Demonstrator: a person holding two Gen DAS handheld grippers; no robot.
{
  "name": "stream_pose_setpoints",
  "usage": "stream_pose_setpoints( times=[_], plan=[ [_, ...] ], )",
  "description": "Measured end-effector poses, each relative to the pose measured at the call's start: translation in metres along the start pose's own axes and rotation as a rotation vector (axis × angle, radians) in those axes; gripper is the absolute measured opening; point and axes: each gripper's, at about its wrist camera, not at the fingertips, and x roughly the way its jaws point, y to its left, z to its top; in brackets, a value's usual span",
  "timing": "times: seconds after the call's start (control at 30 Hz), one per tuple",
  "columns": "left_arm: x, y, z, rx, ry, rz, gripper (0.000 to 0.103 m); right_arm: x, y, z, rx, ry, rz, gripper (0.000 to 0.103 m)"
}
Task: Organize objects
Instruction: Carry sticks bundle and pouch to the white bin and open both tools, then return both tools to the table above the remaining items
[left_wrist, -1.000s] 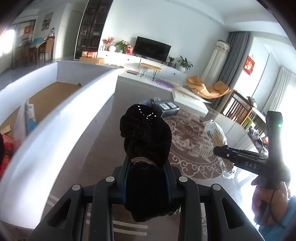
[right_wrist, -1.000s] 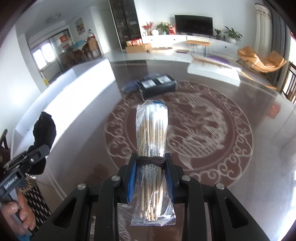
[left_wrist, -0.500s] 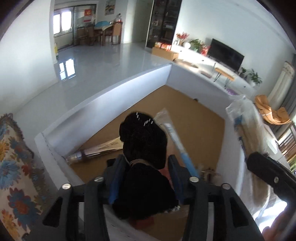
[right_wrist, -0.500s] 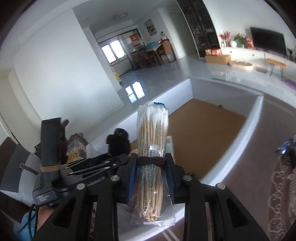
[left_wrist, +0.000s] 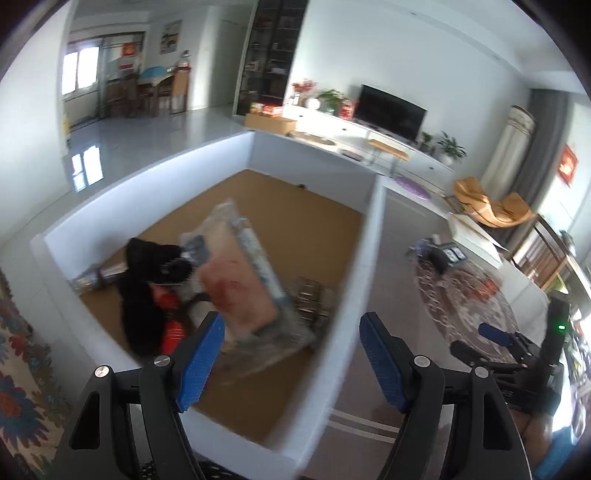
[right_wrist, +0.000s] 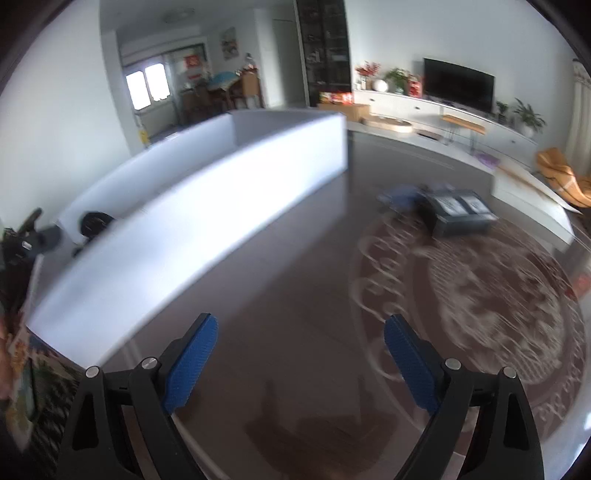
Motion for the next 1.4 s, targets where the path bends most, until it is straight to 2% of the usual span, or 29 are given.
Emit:
stream_pose_setpoints(
  times=[0.03,0.1,0.13,0.2,0.27,0.4,0.5,0.63,0.7,1.2,1.4],
  plan=[
    [-0.001,-0.019,-0.004,0.037,0.003,-0.034,0.079,-0.001,-0.022,-0.014,0.02,0.026,-0.055,0.092],
    [0.001,-0.054,-0.012,0.109,0.012,-0.084,0.096,-0.009,-0.064,-0.036,0.075,0.055,-0.132,0.092],
    [0.006,-0.071,-0.017,0.146,0.015,-0.099,0.098,-0.016,-0.084,-0.045,0.104,0.064,-0.163,0.092],
    [0.019,-0.1,-0.029,0.212,0.046,-0.104,0.099,-0.025,-0.112,-0.063,0.162,0.08,-0.215,0.092],
    [0.042,-0.123,-0.042,0.257,0.112,-0.095,0.099,-0.031,-0.133,-0.076,0.216,0.089,-0.235,0.092],
    [0.089,-0.151,-0.062,0.262,0.231,-0.073,0.099,-0.041,-0.144,-0.08,0.27,0.053,-0.229,0.093],
    [0.111,-0.16,-0.068,0.273,0.258,-0.045,0.099,-0.036,-0.142,-0.076,0.273,0.063,-0.242,0.094],
    [0.122,-0.163,-0.072,0.281,0.241,0.003,0.099,-0.029,-0.137,-0.075,0.267,0.094,-0.276,0.103],
    [0.122,-0.161,-0.074,0.276,0.234,0.014,0.099,-0.026,-0.132,-0.074,0.241,0.107,-0.303,0.103],
    [0.131,-0.158,-0.072,0.259,0.218,0.051,0.103,-0.027,-0.133,-0.077,0.247,0.107,-0.299,0.103],
    [0.133,-0.145,-0.067,0.204,0.213,0.096,0.103,-0.026,-0.133,-0.077,0.247,0.106,-0.299,0.103]
  ],
)
